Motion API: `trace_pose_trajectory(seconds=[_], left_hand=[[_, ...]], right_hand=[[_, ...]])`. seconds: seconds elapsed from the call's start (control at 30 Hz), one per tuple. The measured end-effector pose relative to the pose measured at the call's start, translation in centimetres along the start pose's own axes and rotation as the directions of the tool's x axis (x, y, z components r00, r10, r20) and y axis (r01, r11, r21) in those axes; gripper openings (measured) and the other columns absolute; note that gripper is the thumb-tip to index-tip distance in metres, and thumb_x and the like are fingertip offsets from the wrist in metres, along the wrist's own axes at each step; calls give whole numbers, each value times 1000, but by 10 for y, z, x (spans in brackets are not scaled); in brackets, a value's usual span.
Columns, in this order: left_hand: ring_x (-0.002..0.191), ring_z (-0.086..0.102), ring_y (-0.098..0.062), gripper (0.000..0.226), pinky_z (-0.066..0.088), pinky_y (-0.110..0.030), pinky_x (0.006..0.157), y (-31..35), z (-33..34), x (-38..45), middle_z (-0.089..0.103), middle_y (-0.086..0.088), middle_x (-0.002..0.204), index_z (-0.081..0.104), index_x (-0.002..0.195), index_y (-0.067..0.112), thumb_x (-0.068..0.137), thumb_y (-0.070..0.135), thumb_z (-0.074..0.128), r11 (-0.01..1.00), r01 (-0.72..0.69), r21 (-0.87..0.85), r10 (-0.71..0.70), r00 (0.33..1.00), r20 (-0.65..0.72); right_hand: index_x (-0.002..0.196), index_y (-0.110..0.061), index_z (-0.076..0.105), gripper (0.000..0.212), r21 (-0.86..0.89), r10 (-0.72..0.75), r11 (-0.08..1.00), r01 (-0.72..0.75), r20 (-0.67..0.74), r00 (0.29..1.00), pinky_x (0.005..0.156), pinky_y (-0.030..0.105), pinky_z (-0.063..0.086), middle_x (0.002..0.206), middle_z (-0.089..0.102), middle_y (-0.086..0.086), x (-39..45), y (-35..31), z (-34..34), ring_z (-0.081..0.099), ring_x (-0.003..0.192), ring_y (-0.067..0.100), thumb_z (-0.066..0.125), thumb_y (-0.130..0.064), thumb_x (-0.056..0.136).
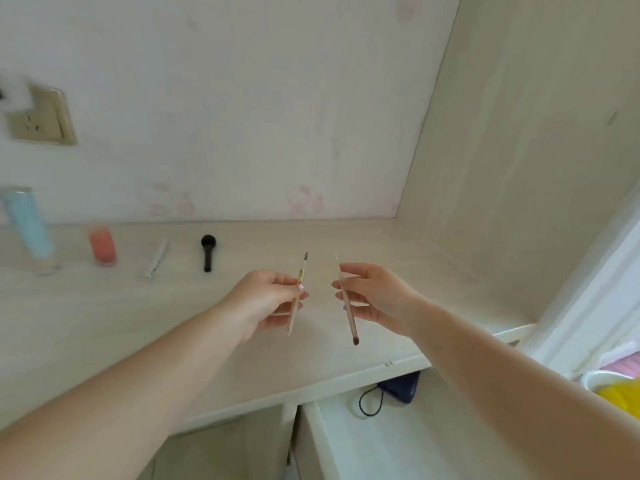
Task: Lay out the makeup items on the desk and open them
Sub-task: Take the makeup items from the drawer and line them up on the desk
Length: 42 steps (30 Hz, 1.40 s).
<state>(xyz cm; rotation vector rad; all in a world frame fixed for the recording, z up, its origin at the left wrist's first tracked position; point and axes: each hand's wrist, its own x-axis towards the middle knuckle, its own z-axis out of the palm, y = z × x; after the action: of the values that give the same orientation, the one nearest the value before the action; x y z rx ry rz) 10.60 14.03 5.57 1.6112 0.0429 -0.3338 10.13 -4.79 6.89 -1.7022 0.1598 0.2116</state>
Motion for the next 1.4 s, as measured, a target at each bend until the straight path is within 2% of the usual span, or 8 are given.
trace_pose_trajectory(seconds=[0.23,0.37,0.5,0.7,0.8,0.9,1.17,1.4], left_hand=[[68,63,-19,15,50,-28,56,3,-66,55,67,-11,84,53,81,10,84,1,64,999,17,34,-10,976,-217],[68,59,-19,14,54,-32,63,6,-79,87,62,-7,82,58,77,14,83,2,60,987,21,157,18,970,-241],[70,60,-18,23,54,-29,73,8,-84,117,60,-1,81,65,100,13,81,1,58,948,24,318,48,975,-216],[106,60,-18,35,45,-20,80,7,-91,145,62,-1,118,65,115,17,81,8,60,811,6,585,146,966,-213],[107,59,-17,33,43,-19,80,7,-91,153,60,0,119,65,113,18,82,11,59,792,-11,610,179,960,-214],[109,57,-16,31,42,-20,82,4,-90,158,59,1,120,65,112,20,83,14,59,760,-10,650,204,953,-225],[112,55,-15,33,46,-25,90,1,-89,166,56,1,125,62,114,25,82,19,57,682,30,730,224,942,-248],[115,52,-15,42,45,-28,94,2,-89,161,52,-2,128,56,123,24,82,25,62,720,21,693,209,946,-246]], right_hand=[[92,-16,59,12,-52,11,999,-10,29,1000,60,21,49,100,66,6,72,-13,56,62,75,11,62,-6,87],[104,-13,63,17,-105,-11,994,16,52,999,64,22,48,92,62,1,108,-16,69,59,75,9,60,-6,88],[114,-8,62,29,-179,-35,983,44,54,998,57,23,44,95,61,4,146,-18,80,56,70,12,56,1,86],[115,-12,63,30,-342,-89,936,85,3,996,52,18,43,89,56,1,191,-16,92,51,61,9,59,-3,87],[115,-13,63,31,-476,-155,869,139,5,988,70,28,55,86,56,-2,205,-17,96,57,71,13,61,-6,85],[116,-14,64,32,-592,-185,789,165,27,982,91,34,52,87,59,-5,213,-18,98,60,84,16,62,-11,84],[120,-18,63,37,-781,-224,602,167,36,974,85,18,38,122,62,0,219,-17,98,57,111,15,60,-18,84],[124,-25,57,37,-730,-289,657,187,-15,957,83,21,34,127,53,3,209,-16,86,53,114,14,61,-31,87]])
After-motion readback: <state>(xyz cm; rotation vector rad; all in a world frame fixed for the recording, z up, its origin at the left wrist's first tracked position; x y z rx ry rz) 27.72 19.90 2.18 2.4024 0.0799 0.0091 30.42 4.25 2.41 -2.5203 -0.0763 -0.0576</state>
